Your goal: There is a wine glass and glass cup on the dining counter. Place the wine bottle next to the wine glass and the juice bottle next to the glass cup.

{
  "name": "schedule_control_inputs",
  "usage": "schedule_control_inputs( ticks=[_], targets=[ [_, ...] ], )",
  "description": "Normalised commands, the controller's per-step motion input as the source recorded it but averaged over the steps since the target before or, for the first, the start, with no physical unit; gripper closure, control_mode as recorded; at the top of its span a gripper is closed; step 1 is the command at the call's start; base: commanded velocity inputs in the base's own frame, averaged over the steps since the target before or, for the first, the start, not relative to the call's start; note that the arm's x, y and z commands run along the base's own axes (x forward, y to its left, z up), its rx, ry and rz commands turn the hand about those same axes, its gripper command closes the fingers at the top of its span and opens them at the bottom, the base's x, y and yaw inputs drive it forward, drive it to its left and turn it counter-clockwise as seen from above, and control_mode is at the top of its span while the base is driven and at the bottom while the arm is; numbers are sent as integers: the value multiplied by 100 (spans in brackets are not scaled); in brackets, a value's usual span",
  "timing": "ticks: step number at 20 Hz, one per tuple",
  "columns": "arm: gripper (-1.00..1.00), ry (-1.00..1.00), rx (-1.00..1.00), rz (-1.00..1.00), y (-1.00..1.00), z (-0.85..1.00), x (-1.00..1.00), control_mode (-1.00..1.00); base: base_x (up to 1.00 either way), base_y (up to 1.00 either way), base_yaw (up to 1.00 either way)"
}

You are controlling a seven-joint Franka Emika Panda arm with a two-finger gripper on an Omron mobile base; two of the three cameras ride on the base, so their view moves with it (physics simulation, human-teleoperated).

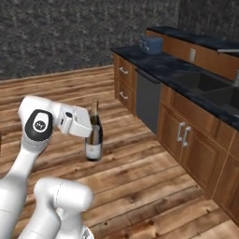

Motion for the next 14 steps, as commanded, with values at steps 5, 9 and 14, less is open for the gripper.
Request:
schedule_control_inputs(
  ticks=[5, 9, 14],
  targets=[
    [100, 0, 0, 0, 0, 0, 0, 100, 86, 6, -6],
    [100, 0, 0, 0, 0, 0, 0, 100, 90, 4, -2],
    [100, 0, 0, 0, 0, 0, 0, 100, 93, 3, 0]
  ],
)
